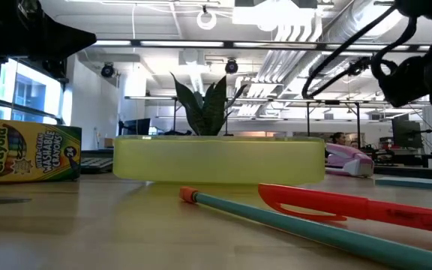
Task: Pack school essentials
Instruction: Put the yellow pencil into the yellow box
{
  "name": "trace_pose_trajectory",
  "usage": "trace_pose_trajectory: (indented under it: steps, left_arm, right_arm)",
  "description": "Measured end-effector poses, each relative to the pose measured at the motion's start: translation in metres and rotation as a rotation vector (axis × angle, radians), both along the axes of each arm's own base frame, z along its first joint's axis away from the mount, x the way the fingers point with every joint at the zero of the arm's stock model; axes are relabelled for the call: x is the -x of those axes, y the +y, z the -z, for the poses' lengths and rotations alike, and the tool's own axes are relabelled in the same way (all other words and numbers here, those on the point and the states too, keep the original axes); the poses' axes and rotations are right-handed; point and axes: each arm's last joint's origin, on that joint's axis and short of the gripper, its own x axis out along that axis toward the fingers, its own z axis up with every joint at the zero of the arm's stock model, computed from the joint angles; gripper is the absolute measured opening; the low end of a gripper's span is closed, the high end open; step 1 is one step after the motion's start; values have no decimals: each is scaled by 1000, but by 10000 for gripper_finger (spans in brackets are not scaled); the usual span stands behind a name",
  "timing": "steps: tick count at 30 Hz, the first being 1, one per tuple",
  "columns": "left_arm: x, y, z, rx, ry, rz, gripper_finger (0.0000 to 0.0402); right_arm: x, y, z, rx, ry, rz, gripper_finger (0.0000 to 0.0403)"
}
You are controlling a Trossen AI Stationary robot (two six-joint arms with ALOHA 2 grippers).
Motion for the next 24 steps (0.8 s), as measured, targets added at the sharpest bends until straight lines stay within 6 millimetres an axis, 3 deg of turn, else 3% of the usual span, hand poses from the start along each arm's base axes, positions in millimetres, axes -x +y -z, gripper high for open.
trace_pose_trajectory:
  steps: [10,24]
  left_arm:
    - [0,0,0,19,-8,4,0]
    - [0,0,0,47,-20,9,0]
  right_arm:
    - [-7,4,19,25,57,15,172]
    - [-10,6,23,8,65,16,37]
